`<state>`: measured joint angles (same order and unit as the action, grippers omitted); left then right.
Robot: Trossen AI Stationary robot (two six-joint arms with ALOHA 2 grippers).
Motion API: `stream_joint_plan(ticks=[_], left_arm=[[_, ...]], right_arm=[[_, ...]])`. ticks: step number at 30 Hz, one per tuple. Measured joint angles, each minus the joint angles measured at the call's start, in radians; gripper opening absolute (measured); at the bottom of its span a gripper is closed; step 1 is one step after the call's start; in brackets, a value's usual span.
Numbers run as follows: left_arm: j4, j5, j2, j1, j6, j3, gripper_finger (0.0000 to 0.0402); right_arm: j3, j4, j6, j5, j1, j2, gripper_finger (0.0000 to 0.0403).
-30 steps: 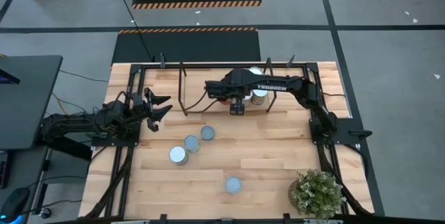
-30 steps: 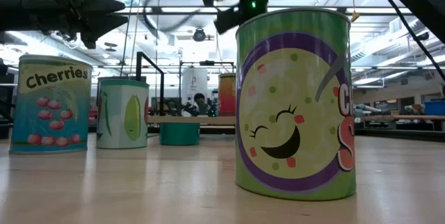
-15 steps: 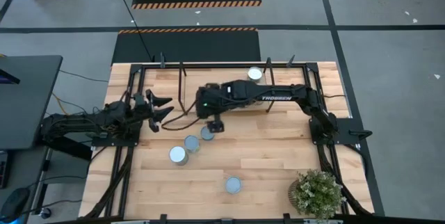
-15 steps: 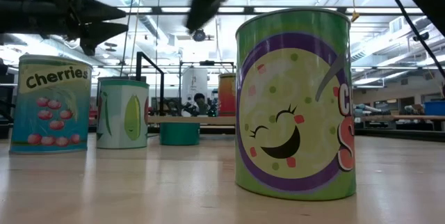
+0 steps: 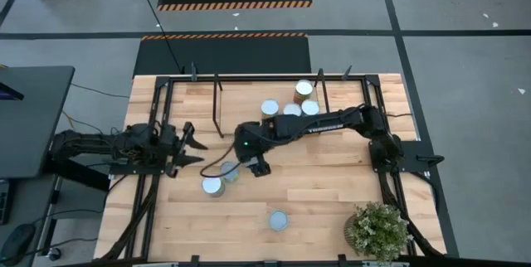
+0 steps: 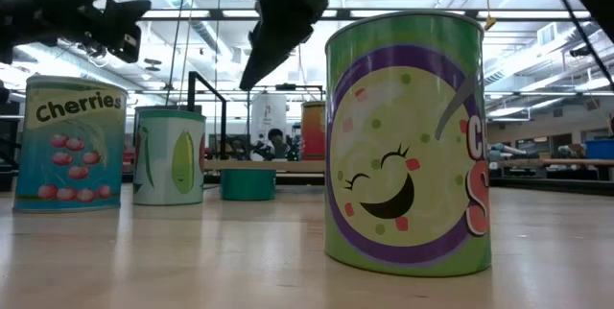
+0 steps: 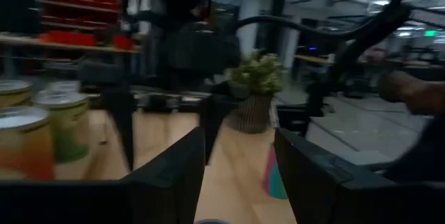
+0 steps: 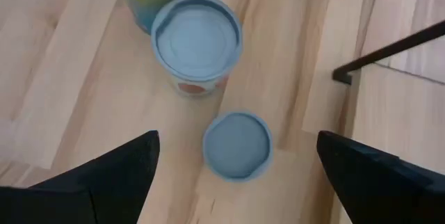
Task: Pick and place cans onto a shelf
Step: Put the canned cherries on the shelf
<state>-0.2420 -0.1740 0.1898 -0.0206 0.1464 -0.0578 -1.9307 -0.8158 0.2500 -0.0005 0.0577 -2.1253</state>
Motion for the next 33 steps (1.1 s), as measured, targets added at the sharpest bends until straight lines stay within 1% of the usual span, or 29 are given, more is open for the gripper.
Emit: stream_joint_plan(ticks=[3,6,9,13,15,18,22,24,26,29,31,33], left_arm=[[0.109,0.125,0.017,-0.043,0.013,-0.067,0.0169],[0.259,0.195,0.074,-0.079,0.041,-0.179,0.0162],[0.442,0.232,0.166,-0.107,0.071,-0.275,0.0158],[0.596,0.234,0.319,-0.146,0.209,-0.348,0.0157],[0.658,0.204,0.394,-0.174,0.274,-0.377,0.0157],[0.733,0.197,0.473,-0.216,0.362,-0.455,0.0157],[0.819,0.271,0.555,-0.278,0.426,-0.587,0.0157],[0.899,0.277,0.595,-0.316,0.489,-0.641,0.0157],[1.015,0.273,0.636,-0.357,0.575,-0.678,0.0157],[1.129,0.241,0.683,-0.415,0.747,-0.689,0.0157],[1.162,0.216,0.720,-0.454,0.859,-0.684,0.0157],[1.157,0.214,0.761,-0.492,0.940,-0.666,0.0157]], right_arm=[[0.142,0.132,0.024,0.017,0.019,0.076,0.0393],[0.295,0.276,0.040,0.041,0.026,0.155,0.0388],[0.415,0.395,0.052,0.062,0.028,0.217,0.0384],[0.517,0.488,0.059,0.064,0.027,0.266,0.0381],[0.542,0.489,0.066,0.064,0.028,0.278,0.0380],[0.565,0.494,0.083,0.064,0.027,0.292,0.0379],[0.581,0.507,0.112,0.064,0.025,0.296,0.0379],[0.581,0.510,0.113,0.063,0.025,0.296,0.0379],[0.581,0.508,0.113,0.061,0.025,0.296,0.0378],[0.581,0.509,0.115,0.061,0.025,0.296,0.0377],[0.581,0.509,0.118,0.061,0.025,0.296,0.0377],[0.581,0.513,0.120,0.061,0.025,0.296,0.0377]])
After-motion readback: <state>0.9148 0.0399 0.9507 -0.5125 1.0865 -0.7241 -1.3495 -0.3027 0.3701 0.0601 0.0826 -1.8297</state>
